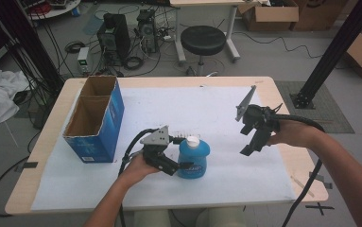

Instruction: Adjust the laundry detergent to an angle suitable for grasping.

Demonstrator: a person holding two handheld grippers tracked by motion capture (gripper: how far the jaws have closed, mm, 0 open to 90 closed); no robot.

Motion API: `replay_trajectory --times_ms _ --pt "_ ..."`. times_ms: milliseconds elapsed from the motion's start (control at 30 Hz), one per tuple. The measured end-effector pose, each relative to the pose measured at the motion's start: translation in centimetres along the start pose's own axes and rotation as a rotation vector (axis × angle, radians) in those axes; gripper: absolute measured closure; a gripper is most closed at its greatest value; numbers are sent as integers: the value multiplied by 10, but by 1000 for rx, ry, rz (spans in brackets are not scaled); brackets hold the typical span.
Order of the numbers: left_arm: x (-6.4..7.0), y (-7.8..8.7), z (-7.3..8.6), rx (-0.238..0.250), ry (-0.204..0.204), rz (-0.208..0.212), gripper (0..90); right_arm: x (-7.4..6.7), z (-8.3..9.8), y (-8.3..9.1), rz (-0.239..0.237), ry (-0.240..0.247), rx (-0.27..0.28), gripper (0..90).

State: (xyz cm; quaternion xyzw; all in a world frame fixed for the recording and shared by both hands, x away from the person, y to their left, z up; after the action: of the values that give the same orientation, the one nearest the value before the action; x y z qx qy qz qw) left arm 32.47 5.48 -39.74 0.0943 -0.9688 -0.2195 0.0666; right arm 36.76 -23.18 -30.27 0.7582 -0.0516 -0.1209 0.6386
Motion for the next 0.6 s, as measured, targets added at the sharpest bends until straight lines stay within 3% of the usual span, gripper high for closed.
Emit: replay_trajectory --times_ms 333,600 --pt "-1 28 2 -9 3 -81 158 0 2 1 3 -2 8 188" --pt "-7 61 -4 -104 5 -169 158 2 7 2 5 0 22 188"
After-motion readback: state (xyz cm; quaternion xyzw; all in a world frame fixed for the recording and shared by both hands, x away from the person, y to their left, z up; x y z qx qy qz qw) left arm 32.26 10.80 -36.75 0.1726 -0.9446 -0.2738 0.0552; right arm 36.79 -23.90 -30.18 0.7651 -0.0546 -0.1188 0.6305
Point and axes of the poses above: each handheld gripper's, and its own axes: y roughly backward along the jaws, z roughly out of its underside, x roughly to its right, the point moved 2 cm from there along -y, roughly forward along the jaws, and after that the axes turned 5 degrees about -x, right-handed, at the moved point
